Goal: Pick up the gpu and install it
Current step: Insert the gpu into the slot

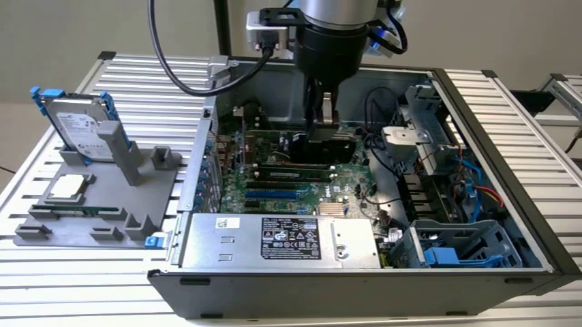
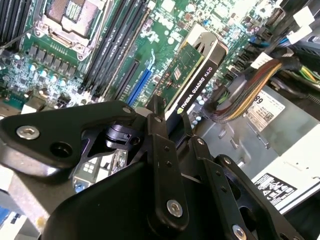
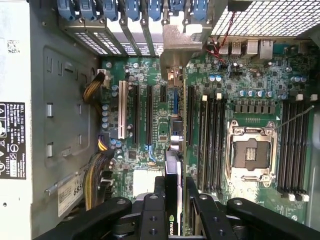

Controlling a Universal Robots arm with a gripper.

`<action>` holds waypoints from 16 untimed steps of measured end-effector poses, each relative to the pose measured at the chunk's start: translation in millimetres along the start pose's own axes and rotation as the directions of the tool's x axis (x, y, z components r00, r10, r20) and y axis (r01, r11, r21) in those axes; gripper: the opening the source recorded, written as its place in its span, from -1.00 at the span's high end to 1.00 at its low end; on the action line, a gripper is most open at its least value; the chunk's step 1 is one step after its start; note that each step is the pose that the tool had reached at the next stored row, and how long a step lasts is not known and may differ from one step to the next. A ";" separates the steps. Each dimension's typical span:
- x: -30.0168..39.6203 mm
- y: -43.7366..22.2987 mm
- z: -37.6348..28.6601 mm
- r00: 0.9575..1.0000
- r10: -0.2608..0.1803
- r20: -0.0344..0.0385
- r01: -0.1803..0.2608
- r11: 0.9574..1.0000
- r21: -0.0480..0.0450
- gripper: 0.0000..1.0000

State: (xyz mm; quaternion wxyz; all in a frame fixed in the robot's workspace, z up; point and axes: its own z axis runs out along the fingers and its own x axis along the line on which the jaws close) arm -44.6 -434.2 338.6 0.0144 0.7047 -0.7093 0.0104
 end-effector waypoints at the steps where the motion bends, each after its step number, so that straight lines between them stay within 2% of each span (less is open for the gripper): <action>1: 0.0 0.0 0.8 1.000 0.001 0.000 -0.001 1.000 -0.004 1.00; 10: -0.3 0.0 7.7 1.000 0.008 -0.001 -0.008 0.999 -0.041 1.00; 16: -0.3 0.0 9.1 1.000 0.008 0.000 -0.008 0.999 -0.041 1.00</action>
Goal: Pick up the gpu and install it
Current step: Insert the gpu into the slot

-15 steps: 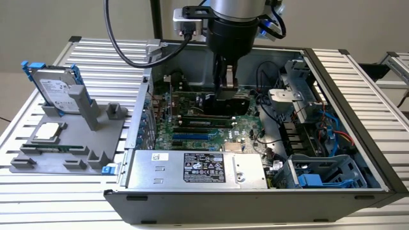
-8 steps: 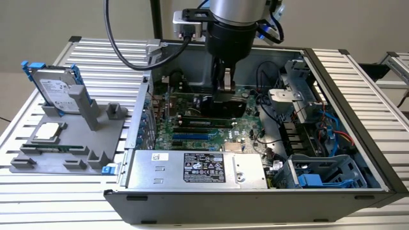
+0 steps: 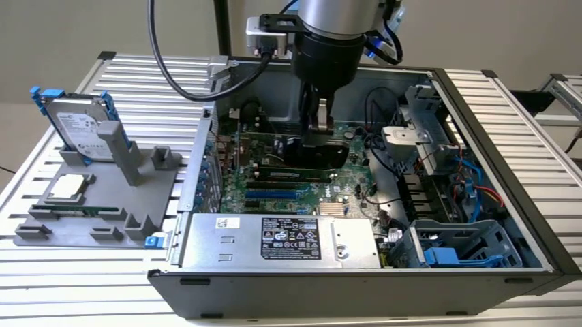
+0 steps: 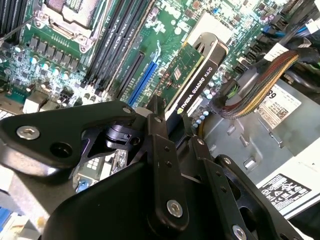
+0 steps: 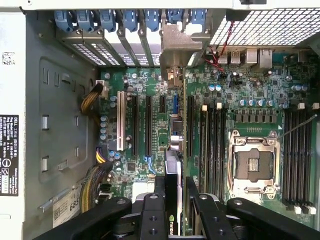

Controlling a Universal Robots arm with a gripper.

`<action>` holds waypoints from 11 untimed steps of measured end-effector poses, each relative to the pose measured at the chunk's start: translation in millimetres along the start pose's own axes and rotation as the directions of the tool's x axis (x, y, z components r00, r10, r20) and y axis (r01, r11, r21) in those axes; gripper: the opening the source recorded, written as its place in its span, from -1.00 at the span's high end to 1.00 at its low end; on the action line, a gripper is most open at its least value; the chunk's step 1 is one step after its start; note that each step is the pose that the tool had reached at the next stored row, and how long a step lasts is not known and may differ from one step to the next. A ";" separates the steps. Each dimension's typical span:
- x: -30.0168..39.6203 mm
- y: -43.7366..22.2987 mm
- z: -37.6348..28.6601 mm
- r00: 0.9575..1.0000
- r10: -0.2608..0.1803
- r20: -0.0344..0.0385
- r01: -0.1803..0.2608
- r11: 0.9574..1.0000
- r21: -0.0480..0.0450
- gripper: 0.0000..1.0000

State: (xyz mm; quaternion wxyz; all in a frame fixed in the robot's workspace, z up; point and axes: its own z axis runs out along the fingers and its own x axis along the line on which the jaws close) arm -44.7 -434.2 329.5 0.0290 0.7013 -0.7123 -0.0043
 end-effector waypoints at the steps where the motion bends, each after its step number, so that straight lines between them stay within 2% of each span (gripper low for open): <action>1: 0.0 0.0 1.1 1.000 0.000 0.000 0.000 1.000 -0.001 1.00; 6: 0.5 -0.4 8.0 1.000 0.000 -0.001 0.000 1.000 -0.008 1.00; 11: 0.8 -0.8 16.4 1.000 0.000 0.000 0.000 1.000 -0.010 1.00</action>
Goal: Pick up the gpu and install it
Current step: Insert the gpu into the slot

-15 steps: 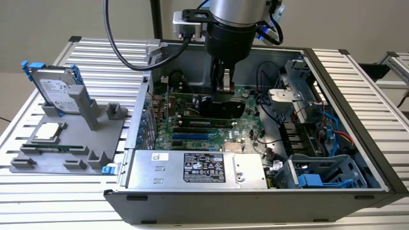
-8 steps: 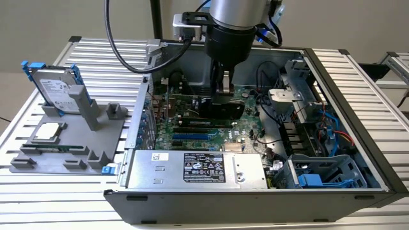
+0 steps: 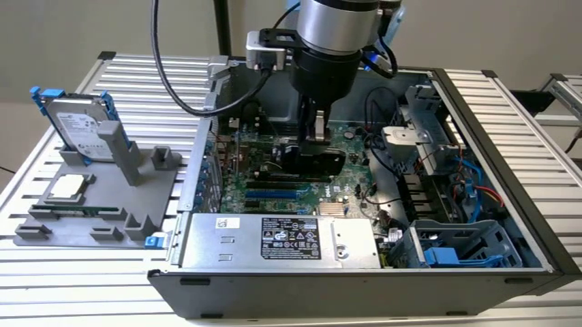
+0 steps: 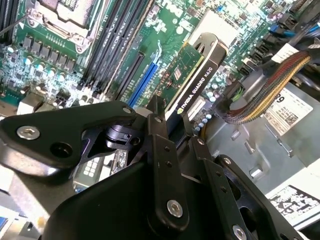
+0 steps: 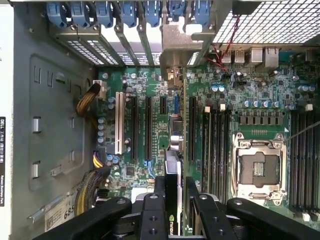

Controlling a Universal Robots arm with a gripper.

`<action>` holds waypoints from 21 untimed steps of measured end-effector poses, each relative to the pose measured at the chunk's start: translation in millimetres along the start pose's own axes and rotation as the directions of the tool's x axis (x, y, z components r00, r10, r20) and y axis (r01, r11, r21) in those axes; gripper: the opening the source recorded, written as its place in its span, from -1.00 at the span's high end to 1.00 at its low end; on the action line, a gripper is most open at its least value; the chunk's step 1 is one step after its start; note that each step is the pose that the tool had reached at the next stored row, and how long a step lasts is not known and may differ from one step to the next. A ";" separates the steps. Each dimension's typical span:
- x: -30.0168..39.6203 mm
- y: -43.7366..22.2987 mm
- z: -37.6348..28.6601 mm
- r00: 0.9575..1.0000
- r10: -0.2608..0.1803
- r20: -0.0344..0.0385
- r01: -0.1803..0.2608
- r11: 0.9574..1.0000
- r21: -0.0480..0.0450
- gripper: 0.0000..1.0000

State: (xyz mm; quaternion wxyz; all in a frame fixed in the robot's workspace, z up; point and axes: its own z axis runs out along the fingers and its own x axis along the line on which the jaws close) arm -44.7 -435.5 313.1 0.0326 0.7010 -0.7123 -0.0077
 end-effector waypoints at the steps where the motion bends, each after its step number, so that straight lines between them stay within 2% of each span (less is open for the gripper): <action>1: 0.0 -0.1 1.7 1.000 0.000 0.000 0.000 1.000 -0.001 1.00; 6: -0.1 0.1 9.9 1.000 0.001 0.000 -0.001 1.000 -0.001 1.00; 8: 0.3 0.7 11.9 1.000 0.001 0.000 -0.001 1.000 0.001 1.00; 10: 0.9 1.3 14.0 1.000 0.001 0.000 -0.001 1.000 0.008 1.00; 13: 1.5 3.6 17.3 1.000 0.002 0.000 -0.002 1.000 0.025 1.00; 19: 1.6 10.6 21.6 1.000 0.002 0.000 -0.002 0.999 0.036 1.00; 21: 1.5 11.2 21.8 1.000 0.002 0.000 -0.002 0.999 0.036 1.00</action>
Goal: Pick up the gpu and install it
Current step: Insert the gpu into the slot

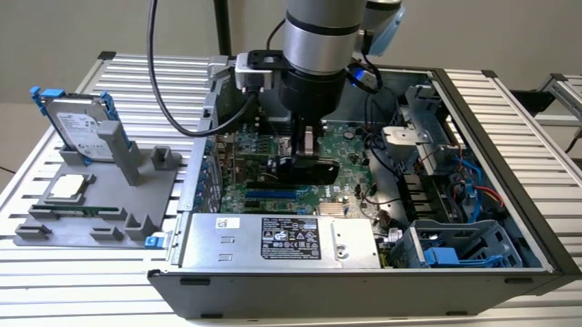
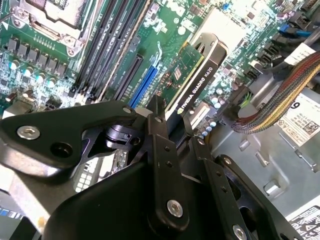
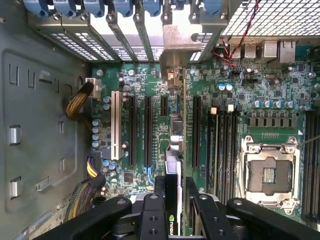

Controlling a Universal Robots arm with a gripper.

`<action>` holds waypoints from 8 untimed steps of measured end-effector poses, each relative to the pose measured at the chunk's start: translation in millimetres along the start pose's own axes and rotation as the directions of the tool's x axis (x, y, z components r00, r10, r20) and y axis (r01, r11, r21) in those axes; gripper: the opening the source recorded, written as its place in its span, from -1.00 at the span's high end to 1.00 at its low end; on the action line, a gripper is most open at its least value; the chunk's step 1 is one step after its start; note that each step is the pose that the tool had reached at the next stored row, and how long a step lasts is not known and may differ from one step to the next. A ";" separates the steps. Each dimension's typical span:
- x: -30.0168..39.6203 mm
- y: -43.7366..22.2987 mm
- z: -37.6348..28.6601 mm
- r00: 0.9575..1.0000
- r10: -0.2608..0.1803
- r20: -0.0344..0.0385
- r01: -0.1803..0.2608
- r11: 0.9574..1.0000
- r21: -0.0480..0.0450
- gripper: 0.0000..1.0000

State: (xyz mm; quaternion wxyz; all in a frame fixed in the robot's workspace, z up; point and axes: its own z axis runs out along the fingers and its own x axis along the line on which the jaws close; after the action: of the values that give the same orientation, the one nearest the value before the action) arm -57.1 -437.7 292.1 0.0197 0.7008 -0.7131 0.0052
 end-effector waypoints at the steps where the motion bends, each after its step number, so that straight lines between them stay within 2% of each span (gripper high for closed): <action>1: 0.0 0.3 0.1 1.000 0.000 0.000 0.000 1.000 0.000 1.00; 8: 0.0 0.9 1.0 1.000 0.000 0.000 0.000 1.000 0.000 1.00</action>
State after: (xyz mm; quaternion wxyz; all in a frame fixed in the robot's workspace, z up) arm -58.1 -437.7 291.0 0.0196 0.7008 -0.7131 0.0051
